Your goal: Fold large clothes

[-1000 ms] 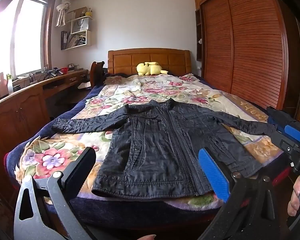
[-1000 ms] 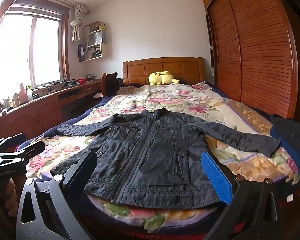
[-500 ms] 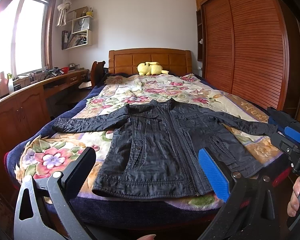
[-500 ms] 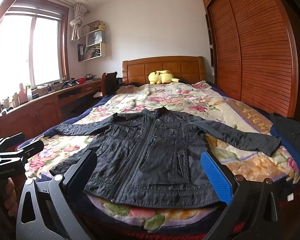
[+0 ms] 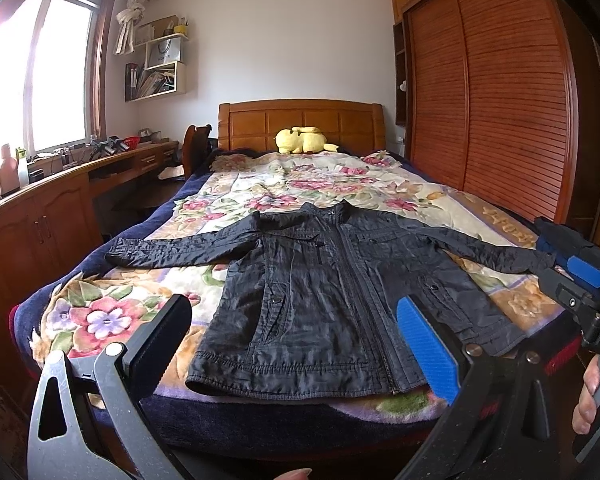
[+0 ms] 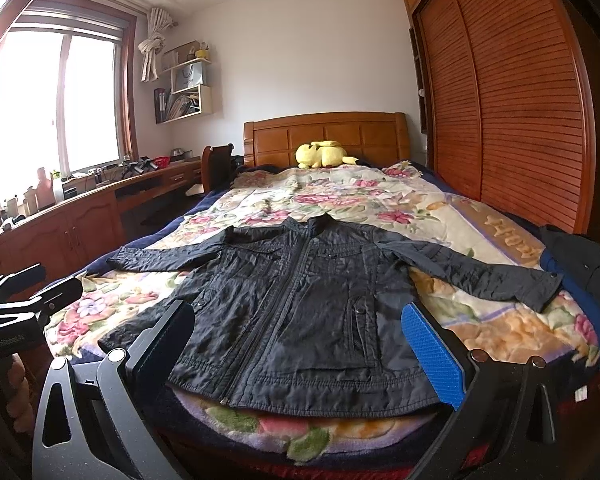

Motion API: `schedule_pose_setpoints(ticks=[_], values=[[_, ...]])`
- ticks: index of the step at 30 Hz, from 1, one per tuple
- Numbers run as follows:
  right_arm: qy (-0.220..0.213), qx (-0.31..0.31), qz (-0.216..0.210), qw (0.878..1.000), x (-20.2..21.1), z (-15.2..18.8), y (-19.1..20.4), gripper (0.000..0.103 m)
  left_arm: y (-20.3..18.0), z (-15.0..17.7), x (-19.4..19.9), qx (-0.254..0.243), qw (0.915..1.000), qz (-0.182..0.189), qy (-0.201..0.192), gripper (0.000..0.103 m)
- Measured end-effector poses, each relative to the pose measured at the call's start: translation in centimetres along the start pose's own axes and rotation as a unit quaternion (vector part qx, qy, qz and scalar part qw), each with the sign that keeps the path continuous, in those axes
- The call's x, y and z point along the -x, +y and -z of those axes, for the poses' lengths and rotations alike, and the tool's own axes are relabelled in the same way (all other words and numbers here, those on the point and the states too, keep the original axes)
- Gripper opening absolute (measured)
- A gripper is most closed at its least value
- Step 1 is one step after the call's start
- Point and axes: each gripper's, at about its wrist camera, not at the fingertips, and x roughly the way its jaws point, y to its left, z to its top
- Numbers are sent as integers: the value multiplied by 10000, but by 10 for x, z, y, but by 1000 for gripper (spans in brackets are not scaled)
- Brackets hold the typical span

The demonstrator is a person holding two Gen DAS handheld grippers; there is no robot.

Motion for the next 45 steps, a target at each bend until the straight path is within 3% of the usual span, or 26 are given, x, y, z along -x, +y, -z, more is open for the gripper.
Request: schedule_pose_setpoints(ticks=[45], values=[[-31,-39,6,10000,1,2,1,103,-5,-9,4,-23,10000,-4,-68,103]])
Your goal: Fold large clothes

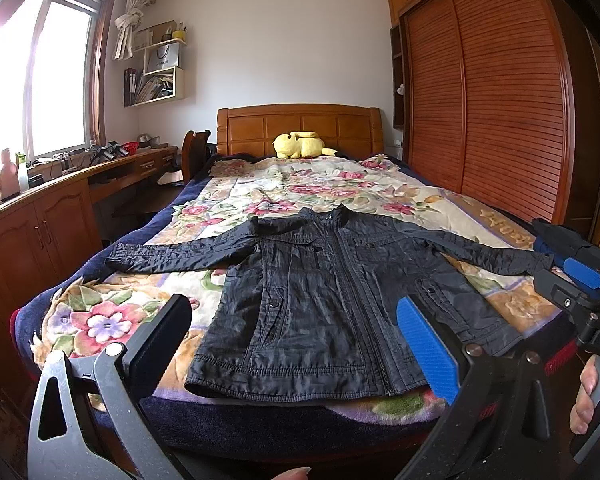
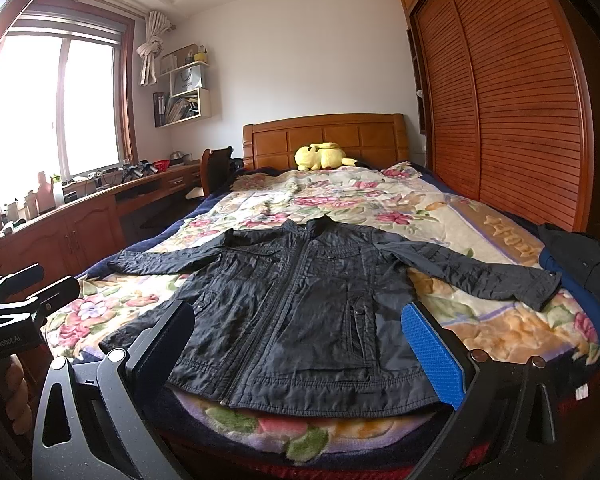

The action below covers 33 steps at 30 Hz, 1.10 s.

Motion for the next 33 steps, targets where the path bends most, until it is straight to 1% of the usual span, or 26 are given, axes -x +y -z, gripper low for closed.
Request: schedule_pose_setpoints(ticks=[6,8,13,18,28,30,31,33], values=[[5,-5,-33,10000,0,0,-1,103,0,2,0,-21,10000,3,-8,103],[23,6,-64,10000,-1,-1,-2,103,1,1,-2,-42,10000,-48,6,103],[136,101,-147,9997,-11,0,0,103,17,7,-18,74,9998,-118,156,103],[295,242,-240,9990,-29,-1,4,103,40,18,-38,87,9986,-391,345,103],[614,660,-484,9948,-76,-6,23,103,96,40,-78,194,9949,-753,649,103],[656,735,-558,9936,-86,-6,28,103,107,42,-86,243,9947,-732,675,103],[664,775,-585,9931,-90,-5,32,103,115,44,-90,253,9955,-607,681,103],[726,883,-639,9914,-102,-4,36,103,127,45,-96,269,9957,-564,685,103]])
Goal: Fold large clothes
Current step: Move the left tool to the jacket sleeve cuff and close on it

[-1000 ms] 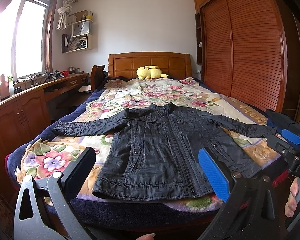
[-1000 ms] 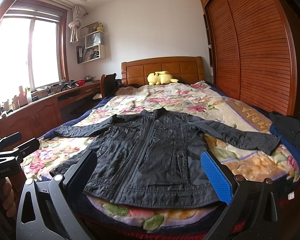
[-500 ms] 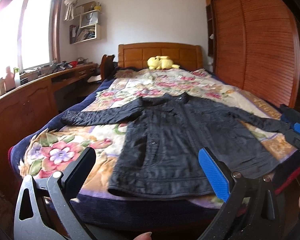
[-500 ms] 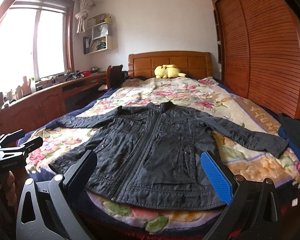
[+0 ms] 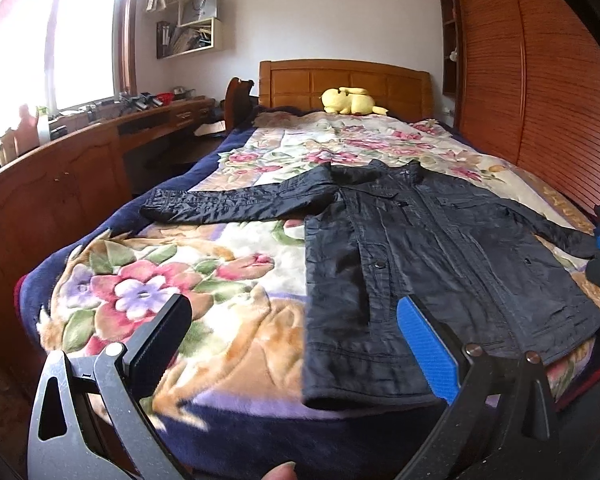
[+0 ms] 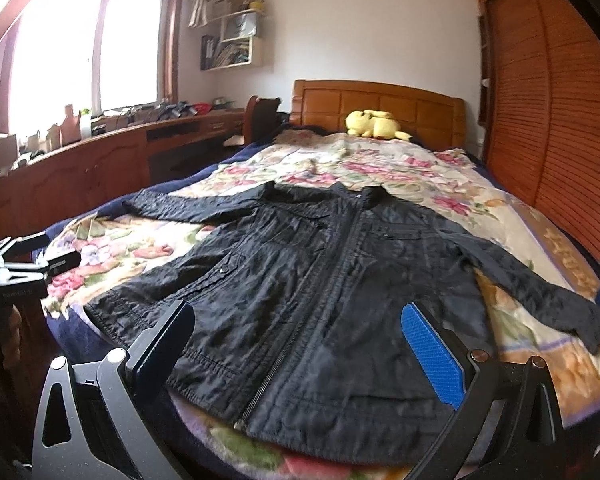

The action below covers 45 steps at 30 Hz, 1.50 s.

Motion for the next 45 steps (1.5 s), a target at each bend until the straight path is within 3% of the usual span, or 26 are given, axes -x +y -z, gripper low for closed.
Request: schedule_pose_setpoints(ticks=[5,13,26,33,41,45], values=[[-4,82,-139,9999,-30,8,3,103,32,0,-22,53,9999,-113,2,103],[516,228,-246,9981,-84,22,1,103,85,-1,-64,192,9990,-329,242,103],[783,486,-613,9939,-126,-27,25,103,155,-45,-158,310,9951,-685,643,103],[879,461,-676,9928,-124,-48,22,103,190,-68,-212,542,9912,-840,867,103],[588,908,-703,9916,-133,-76,41,103,226,-84,-283,852,9844,-902,1249,102],[600,898,-854,9905,-161,-86,49,103,239,-89,-306,969,9835,-770,1322,86]])
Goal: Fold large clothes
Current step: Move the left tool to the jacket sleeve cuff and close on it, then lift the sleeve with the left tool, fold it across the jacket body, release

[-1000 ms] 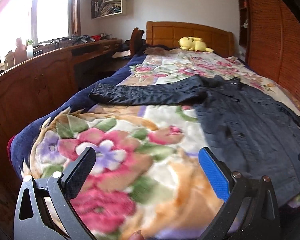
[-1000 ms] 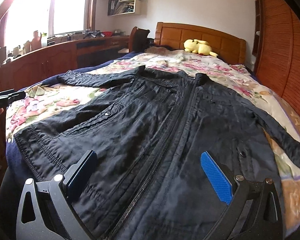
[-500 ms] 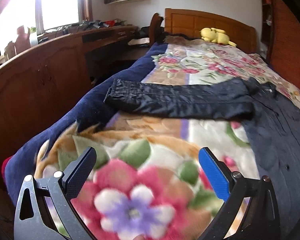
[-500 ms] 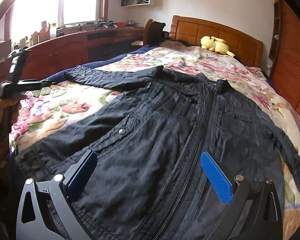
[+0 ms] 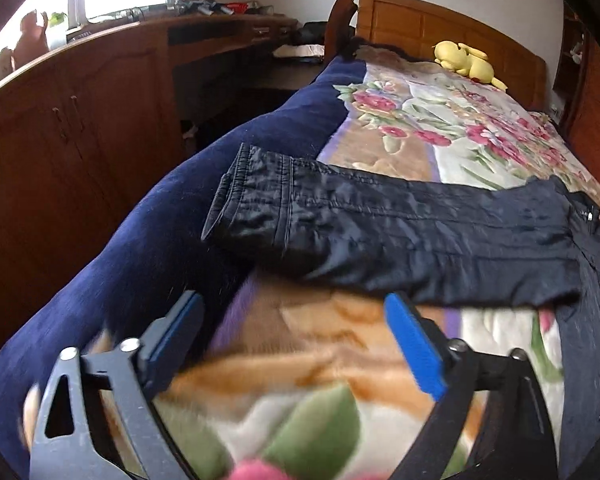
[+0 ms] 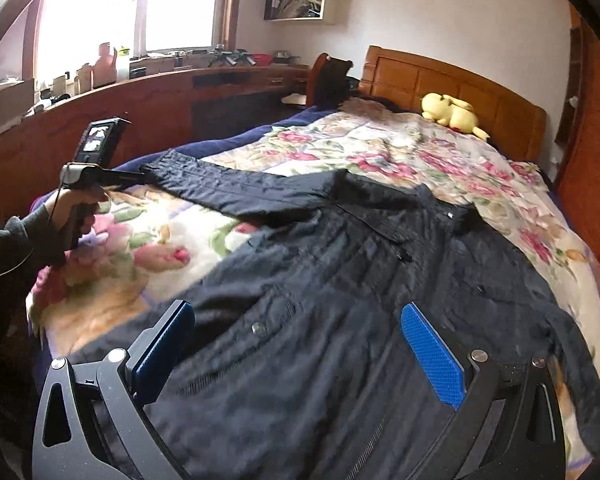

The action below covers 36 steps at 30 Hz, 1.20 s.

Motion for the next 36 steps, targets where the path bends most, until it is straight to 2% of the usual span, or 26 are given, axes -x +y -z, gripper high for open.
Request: schedule_pose_setpoints(ticks=[6,10,13,14,15,16,18,21,25,30,36], values=[[-51,91,-114,9999,-30,-6,8,103,22,-23,-30,402,9990,89,194,73],[76,69,-166,9998,-41,4,8,103,40,-29,-45,893,9956,106,260,55],[184,106,-120,9997,-49,11,4,103,39,-34,-49,960,9949,124,274,50],[200,108,-104,9997,-51,12,3,103,38,-35,-50,951,9950,132,270,43],[218,100,-72,9997,-53,14,0,103,36,-36,-52,950,9948,207,300,20],[229,91,-36,9997,-56,14,-2,103,35,-36,-55,954,9942,322,376,12],[232,47,11,9997,-52,15,-5,103,26,-38,-54,809,9957,257,370,9],[184,-8,106,9998,-44,18,-11,103,-1,-41,-28,528,9974,472,112,8],[93,-93,281,9995,-32,27,-19,103,-70,-43,21,-262,9965,769,-180,7],[-39,-253,632,9977,-8,44,-36,103,-161,-45,82,-1063,9852,1278,-421,7],[-174,-561,1004,9932,30,67,-62,103,-265,-32,143,-1846,9648,1819,-447,8]])
